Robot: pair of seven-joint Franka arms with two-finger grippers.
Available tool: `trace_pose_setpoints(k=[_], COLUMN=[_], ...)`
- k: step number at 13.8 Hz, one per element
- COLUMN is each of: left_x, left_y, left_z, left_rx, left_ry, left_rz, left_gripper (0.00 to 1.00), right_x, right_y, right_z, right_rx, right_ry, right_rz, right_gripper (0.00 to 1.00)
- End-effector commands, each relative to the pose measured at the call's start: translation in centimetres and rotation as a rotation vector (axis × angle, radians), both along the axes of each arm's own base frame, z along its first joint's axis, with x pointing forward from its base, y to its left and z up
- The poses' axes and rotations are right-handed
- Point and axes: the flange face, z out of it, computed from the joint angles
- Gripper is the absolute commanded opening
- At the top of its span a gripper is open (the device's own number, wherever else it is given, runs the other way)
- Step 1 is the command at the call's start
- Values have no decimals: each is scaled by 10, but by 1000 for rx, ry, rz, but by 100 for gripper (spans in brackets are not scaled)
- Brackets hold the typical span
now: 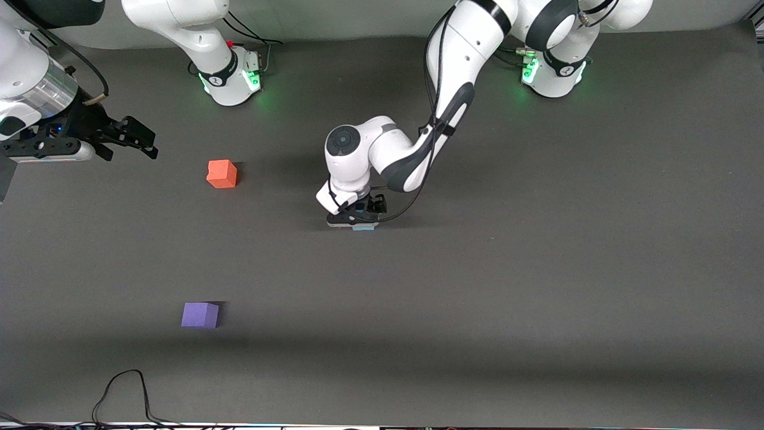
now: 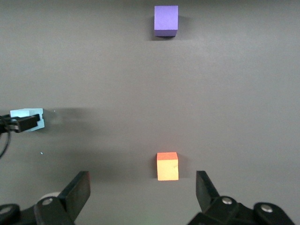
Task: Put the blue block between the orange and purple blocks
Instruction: 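Lower the blue cube, open the left gripper and withdraw, then move the right gripper over the blue cube while the left gripper retracts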
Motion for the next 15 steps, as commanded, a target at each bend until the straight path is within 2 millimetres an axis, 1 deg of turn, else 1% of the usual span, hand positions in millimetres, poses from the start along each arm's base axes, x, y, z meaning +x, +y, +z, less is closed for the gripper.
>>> trace_pose_setpoints(k=[1, 2, 3, 4, 5, 6, 7, 8, 10, 12, 13, 14, 15], left_x=[30, 47, 68, 92, 111, 135, 149, 157, 168, 171, 170, 170, 167], left_y=[38, 61, 94, 138, 179, 241, 298, 343, 423, 483, 517, 547, 577], left_z=[100, 141, 166, 184, 197, 208, 214, 220, 227, 238, 249, 257, 269], left_rx=[-11, -53, -75, -78, -75, -72, -70, -74, -74, -58, -57, -60, -57], left_ry=[36, 42, 68, 102, 114, 115, 117, 120, 134, 163, 161, 155, 141], left_rz=[54, 56, 56, 60, 51, 57, 44, 25, -2, -55, -62, -66, -51], left_gripper=[100, 100, 100, 100, 100, 100, 100, 100, 100, 100, 100, 100, 100], right_x=[2, 4, 5, 6, 7, 9, 12, 13, 19, 30, 34, 41, 49], right_y=[9, 9, 12, 17, 32, 49, 74, 104, 160, 210, 237, 263, 281], right_z=[2, 5, 3, 7, 6, 8, 3, 2, -8, -22, -29, -41, -55], right_rx=[3, 3, 2, 3, -3, 5, 11, 16, 18, 36, 49, 71, 84], right_ry=[-16, -22, -19, -26, -24, -27, -13, -10, 9, 33, 41, 46, 39], right_rz=[8, 8, 11, 19, 44, 56, 46, 32, 11, 9, 14, 8, 3], right_gripper=[100, 100, 100, 100, 100, 100, 100, 100, 100, 100, 100, 100, 100])
